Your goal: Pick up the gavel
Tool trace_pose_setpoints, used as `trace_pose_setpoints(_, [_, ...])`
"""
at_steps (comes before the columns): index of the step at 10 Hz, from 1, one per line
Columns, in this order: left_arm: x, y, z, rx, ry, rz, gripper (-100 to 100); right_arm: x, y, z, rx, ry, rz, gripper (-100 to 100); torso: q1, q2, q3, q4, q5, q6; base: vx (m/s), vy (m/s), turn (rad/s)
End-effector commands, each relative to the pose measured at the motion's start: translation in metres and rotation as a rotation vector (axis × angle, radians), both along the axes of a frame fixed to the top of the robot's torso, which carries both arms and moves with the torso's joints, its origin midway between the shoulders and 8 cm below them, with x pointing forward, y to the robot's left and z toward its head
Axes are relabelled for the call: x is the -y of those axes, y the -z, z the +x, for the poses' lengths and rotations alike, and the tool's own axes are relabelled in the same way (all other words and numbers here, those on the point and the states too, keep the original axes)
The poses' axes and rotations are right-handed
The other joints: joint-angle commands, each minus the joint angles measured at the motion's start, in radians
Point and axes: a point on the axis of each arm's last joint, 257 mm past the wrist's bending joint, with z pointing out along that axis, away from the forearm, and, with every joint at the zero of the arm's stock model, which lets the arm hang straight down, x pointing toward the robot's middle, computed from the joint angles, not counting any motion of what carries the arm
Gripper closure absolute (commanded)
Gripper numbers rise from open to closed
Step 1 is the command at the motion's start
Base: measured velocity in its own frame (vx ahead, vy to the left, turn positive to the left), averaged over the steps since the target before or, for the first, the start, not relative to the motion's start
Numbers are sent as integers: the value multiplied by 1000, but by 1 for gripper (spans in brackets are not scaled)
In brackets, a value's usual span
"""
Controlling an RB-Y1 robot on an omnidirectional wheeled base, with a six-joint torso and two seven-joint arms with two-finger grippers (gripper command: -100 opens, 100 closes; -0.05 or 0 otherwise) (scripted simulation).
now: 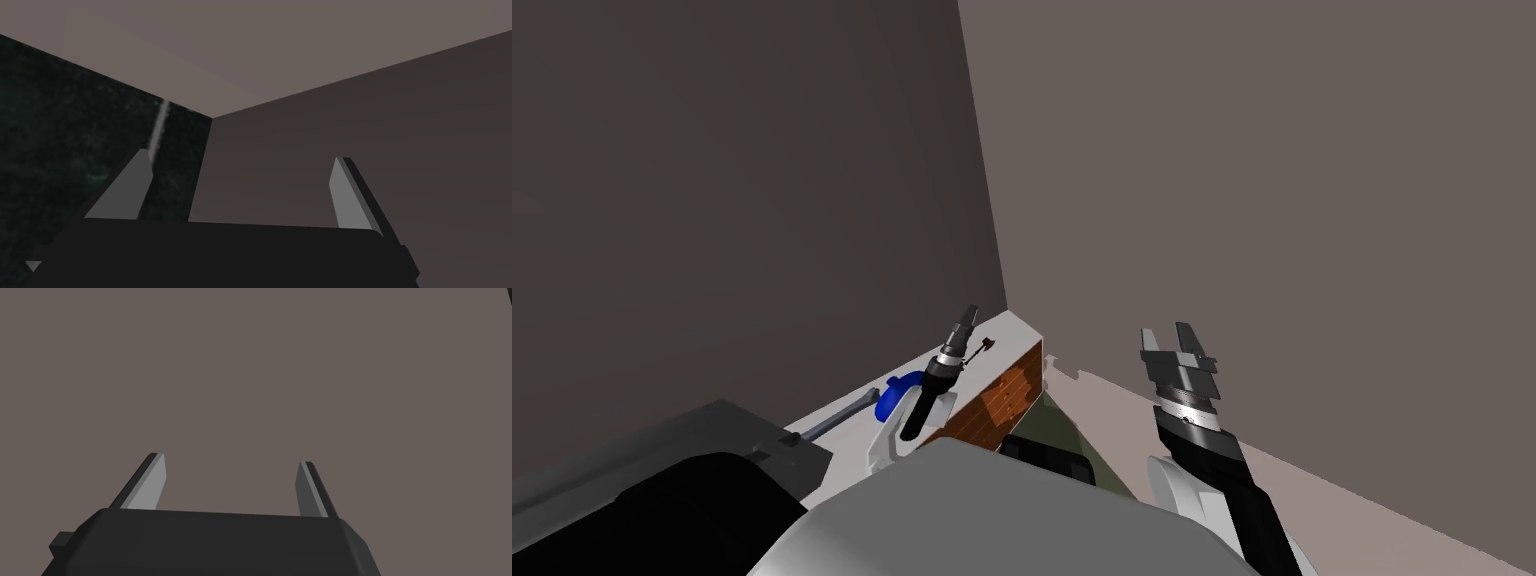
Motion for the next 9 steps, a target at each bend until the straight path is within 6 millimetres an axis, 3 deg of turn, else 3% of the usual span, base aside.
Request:
trace_pose_setpoints(1, [0,7,4,-13,-6,37,-100,0,0,0,0,0,0,0,0,0,0,0,0,0,-16,43,-78])
trace_pose_setpoints(9, [-20,69,35,-130,-53,295,-100,0,0,0,0,0,0,0,-1,0,0,0,0,0,-24,41,-127])
